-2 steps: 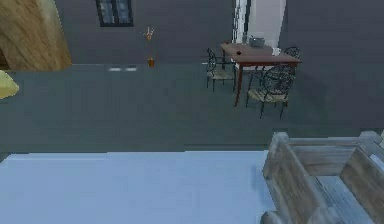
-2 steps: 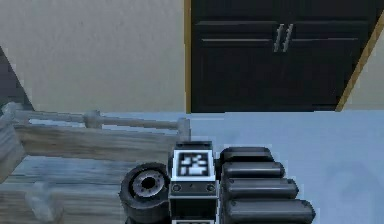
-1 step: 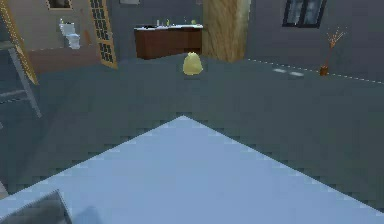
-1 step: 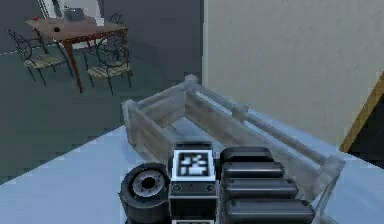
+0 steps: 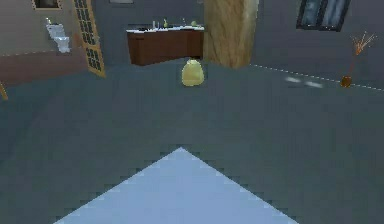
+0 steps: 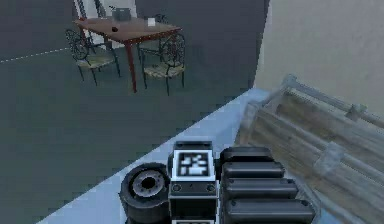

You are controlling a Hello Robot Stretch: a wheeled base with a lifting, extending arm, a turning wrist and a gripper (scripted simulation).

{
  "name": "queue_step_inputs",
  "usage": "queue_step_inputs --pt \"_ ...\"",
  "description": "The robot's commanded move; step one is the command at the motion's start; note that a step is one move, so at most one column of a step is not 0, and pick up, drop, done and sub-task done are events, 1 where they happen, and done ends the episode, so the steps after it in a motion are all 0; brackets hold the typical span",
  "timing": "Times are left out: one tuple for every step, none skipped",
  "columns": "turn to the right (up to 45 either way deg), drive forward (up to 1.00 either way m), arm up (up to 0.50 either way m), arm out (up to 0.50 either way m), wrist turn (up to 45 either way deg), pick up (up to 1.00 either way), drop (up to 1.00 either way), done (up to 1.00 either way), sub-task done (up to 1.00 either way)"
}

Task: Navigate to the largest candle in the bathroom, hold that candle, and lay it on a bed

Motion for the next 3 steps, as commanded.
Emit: queue_step_inputs --pt "-42.0 0.00 0.00 0.00 0.0 0.00 0.00 0.00 0.00" --pt "0.0 1.00 0.00 0.00 0.0 0.00 0.00 0.00 0.00" --pt "0.0 1.00 0.00 0.00 0.0 0.00 0.00 0.00 0.00"
